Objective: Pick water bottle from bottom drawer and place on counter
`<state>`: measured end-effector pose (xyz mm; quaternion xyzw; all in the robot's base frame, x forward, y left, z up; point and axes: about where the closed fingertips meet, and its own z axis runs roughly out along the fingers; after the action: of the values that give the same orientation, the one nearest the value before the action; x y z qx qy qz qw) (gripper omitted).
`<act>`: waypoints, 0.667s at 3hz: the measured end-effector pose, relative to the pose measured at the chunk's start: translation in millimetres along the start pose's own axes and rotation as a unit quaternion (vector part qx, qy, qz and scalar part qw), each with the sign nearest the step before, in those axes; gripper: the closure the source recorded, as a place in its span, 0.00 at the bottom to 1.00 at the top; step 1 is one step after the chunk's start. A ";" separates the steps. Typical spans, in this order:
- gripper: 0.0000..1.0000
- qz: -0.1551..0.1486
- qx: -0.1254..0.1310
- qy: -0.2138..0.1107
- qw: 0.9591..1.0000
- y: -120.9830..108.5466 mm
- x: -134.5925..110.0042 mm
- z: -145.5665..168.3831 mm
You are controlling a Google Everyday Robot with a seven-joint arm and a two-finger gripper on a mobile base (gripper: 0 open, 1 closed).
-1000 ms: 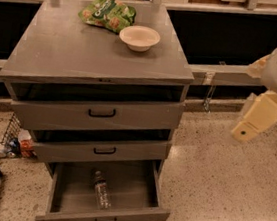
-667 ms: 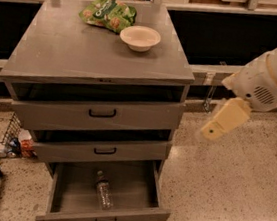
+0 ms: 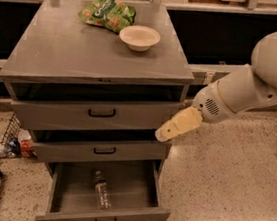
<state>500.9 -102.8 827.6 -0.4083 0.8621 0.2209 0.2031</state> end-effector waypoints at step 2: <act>0.00 0.093 -0.042 -0.017 0.995 -4.5 9.3 58.0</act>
Offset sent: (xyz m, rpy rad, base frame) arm 0.0255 0.0546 -0.1337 0.2718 0.3096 -0.2604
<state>508.9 -79.4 774.1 -0.3304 0.8827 0.2818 0.1793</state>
